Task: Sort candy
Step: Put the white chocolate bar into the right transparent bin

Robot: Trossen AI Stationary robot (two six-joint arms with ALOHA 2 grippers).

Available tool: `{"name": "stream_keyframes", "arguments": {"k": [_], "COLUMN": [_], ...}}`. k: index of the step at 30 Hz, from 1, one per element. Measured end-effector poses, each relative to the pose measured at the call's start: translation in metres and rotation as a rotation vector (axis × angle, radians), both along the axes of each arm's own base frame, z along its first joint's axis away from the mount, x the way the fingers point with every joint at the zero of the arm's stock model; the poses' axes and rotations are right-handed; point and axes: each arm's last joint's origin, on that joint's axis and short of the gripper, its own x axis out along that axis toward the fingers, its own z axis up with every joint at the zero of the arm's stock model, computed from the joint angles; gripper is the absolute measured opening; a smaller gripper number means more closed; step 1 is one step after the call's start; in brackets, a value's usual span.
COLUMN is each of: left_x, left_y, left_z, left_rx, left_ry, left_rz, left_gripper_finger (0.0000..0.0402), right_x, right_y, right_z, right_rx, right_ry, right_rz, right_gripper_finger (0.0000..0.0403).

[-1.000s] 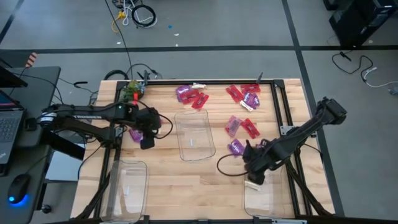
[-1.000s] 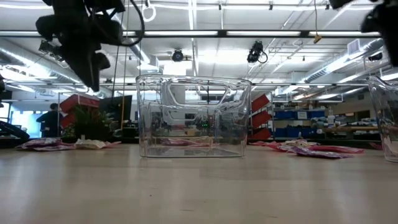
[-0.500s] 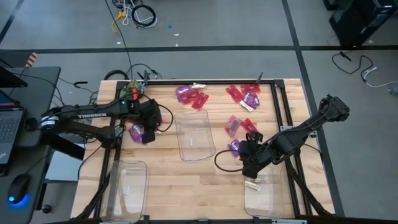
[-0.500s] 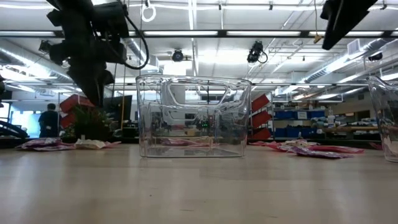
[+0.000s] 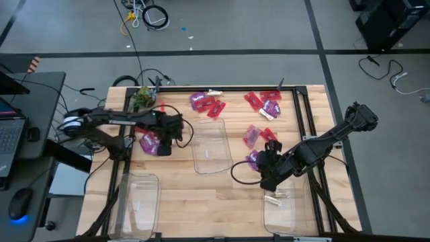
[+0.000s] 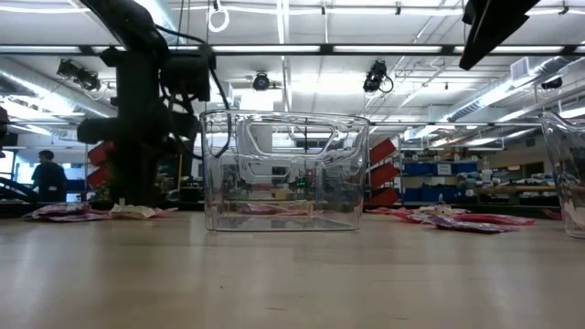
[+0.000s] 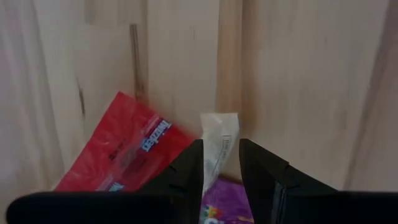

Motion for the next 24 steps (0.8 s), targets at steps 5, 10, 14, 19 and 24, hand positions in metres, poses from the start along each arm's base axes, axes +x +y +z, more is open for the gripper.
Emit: {"name": "stream_keyframes", "arguments": {"k": [5,10,14,19,24], "left_x": [0.007,0.011,0.011,0.011,0.015], "left_y": [0.002,0.003,0.003,0.003,0.005], "left_z": [-0.011,-0.022,-0.025,-0.024,-0.016], "left_rx": [-0.003,-0.014,-0.019,-0.021,-0.023], "left_ry": [0.017,0.054,0.069,0.066,0.065], "left_rz": [-0.022,-0.022,-0.021,-0.002,0.019], "left_gripper_finger": [0.0104,0.0104,0.0093,0.0043,0.0007], "right_x": [0.000,0.000,0.000,0.000,0.000], "right_y": [0.000,0.000,0.000,0.000,-0.001], "right_z": [0.000,0.000,0.000,0.000,0.000], "right_rx": [-0.001,-0.003,-0.009,-0.013,-0.031], "right_ry": [0.000,0.000,0.000,0.001,-0.007], "right_rz": [0.001,0.004,0.011,0.015,0.014], "right_gripper_finger": [0.0201,0.0198,0.0196,0.0196,0.0192]}}
